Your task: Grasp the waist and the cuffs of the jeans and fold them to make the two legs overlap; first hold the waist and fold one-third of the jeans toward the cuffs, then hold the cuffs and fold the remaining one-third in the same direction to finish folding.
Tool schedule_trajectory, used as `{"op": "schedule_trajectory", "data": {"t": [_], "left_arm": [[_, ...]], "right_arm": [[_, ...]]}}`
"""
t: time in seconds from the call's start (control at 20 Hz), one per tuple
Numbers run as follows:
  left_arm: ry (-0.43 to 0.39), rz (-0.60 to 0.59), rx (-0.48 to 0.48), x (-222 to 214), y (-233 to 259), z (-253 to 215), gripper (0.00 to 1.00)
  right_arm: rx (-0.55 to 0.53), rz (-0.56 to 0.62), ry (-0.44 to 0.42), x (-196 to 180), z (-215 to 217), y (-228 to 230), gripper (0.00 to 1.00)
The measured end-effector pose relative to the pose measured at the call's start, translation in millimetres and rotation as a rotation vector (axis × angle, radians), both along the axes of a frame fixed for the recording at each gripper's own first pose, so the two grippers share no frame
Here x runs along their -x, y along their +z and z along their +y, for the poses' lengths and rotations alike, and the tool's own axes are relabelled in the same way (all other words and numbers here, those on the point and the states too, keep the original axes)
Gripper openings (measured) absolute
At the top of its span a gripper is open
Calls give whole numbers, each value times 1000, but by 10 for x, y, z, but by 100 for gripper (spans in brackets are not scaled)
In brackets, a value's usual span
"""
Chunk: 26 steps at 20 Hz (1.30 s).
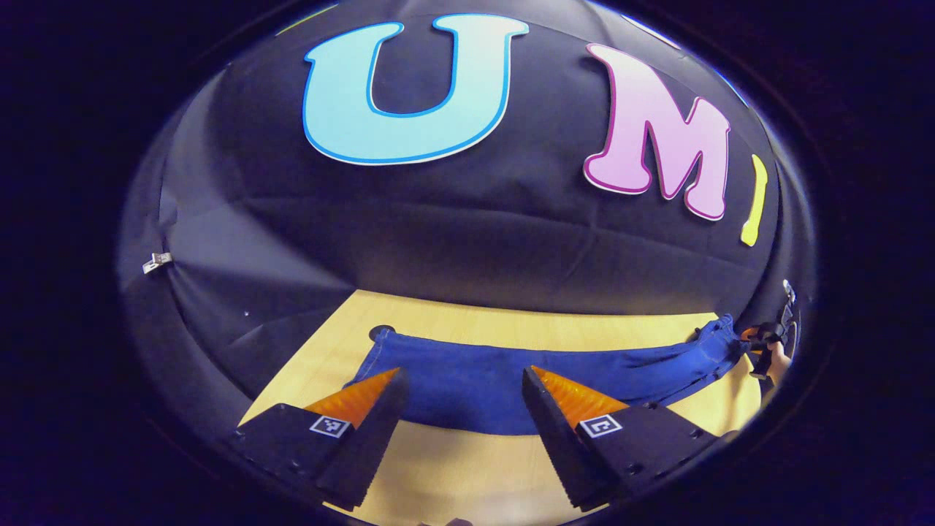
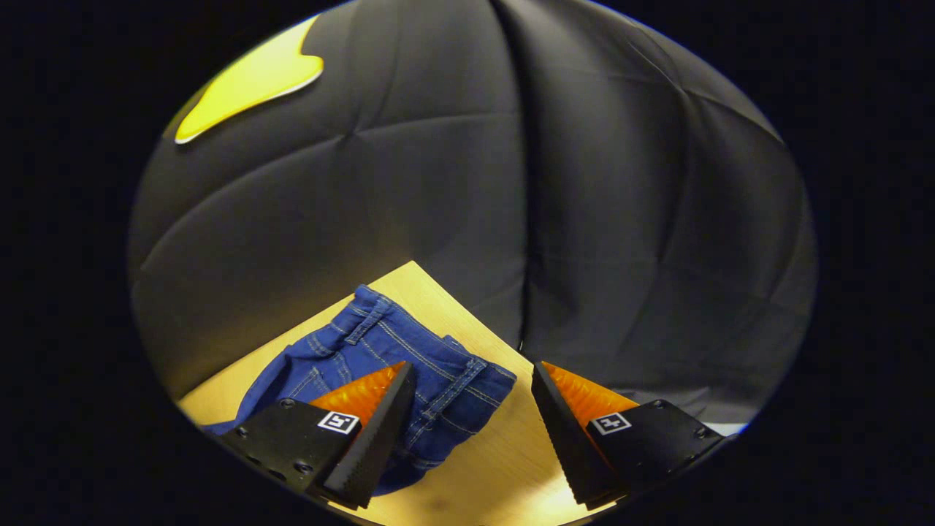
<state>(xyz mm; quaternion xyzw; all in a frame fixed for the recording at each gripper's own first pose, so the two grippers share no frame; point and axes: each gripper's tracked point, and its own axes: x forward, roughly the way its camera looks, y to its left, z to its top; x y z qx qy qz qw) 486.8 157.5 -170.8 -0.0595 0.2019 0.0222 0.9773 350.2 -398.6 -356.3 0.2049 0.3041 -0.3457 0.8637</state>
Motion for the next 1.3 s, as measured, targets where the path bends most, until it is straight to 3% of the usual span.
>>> {"op": "schedule_trajectory", "data": {"t": [0.25,0.4,0.45,0.6,0.7,0.85,0.95,1.05,1.15,1.3], "left_arm": [[-62,29,-5,-6,-41,-37,98],[-98,42,6,-9,-104,-138,98],[-107,53,12,5,-182,-221,98],[-100,88,27,40,-395,-335,98],[-86,113,46,129,-507,-290,98],[-67,107,67,231,-524,-211,98],[-56,107,86,312,-550,-157,98],[-53,97,122,417,-589,-137,98],[-65,109,147,540,-695,-112,98],[-58,117,169,680,-844,26,98]], "right_arm": [[-31,2,4,-33,32,-86,97],[-160,-54,8,-123,206,-102,43],[-138,-94,42,-214,217,-99,24],[21,-111,181,-256,248,46,12],[159,-183,265,-249,346,495,11],[251,-329,342,-191,566,1206,11],[322,-414,454,22,812,1621,11],[328,-507,560,297,1033,1558,11],[353,-580,673,484,919,1368,11],[340,-510,858,467,840,722,10]]}}
